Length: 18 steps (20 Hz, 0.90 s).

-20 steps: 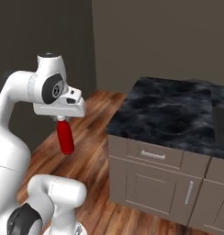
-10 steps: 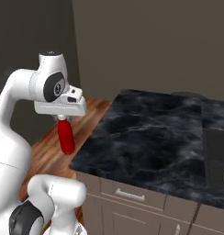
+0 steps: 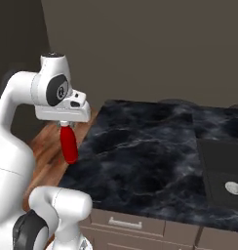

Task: Move the drinks to the dining counter.

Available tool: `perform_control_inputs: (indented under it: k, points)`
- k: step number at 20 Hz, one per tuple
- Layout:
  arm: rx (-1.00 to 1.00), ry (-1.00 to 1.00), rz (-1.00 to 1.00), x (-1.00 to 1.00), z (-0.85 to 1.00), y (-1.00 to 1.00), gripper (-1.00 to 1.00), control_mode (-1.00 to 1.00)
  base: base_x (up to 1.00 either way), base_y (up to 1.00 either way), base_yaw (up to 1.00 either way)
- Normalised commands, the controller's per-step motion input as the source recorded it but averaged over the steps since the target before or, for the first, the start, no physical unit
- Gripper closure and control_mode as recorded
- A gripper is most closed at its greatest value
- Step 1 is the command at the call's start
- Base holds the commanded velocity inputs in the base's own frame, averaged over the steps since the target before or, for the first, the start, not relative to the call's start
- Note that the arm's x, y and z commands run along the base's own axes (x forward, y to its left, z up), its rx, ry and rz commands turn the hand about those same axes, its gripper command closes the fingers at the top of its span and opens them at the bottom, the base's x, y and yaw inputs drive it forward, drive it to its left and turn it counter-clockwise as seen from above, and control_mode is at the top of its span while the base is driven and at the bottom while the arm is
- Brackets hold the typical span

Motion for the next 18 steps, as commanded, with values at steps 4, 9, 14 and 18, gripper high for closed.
perform_control_inputs:
  k: [4, 9, 14, 18]
  points:
    - [0.0, 0.0, 0.0, 0.0, 0.0, 0.0, 1.0, 1.0, 0.67, -0.05, -0.54]
    - [0.0, 0.0, 0.0, 0.0, 0.0, 0.0, 1.0, 1.0, 0.87, 0.0, -0.41]
    - [0.0, 0.0, 0.0, 0.0, 0.0, 0.0, 1.0, 1.0, 0.94, 0.0, -0.07]
    - [0.0, 0.1, 0.0, 0.78, -0.06, 0.0, 1.0, -1.0, 0.0, 0.0, 0.0]
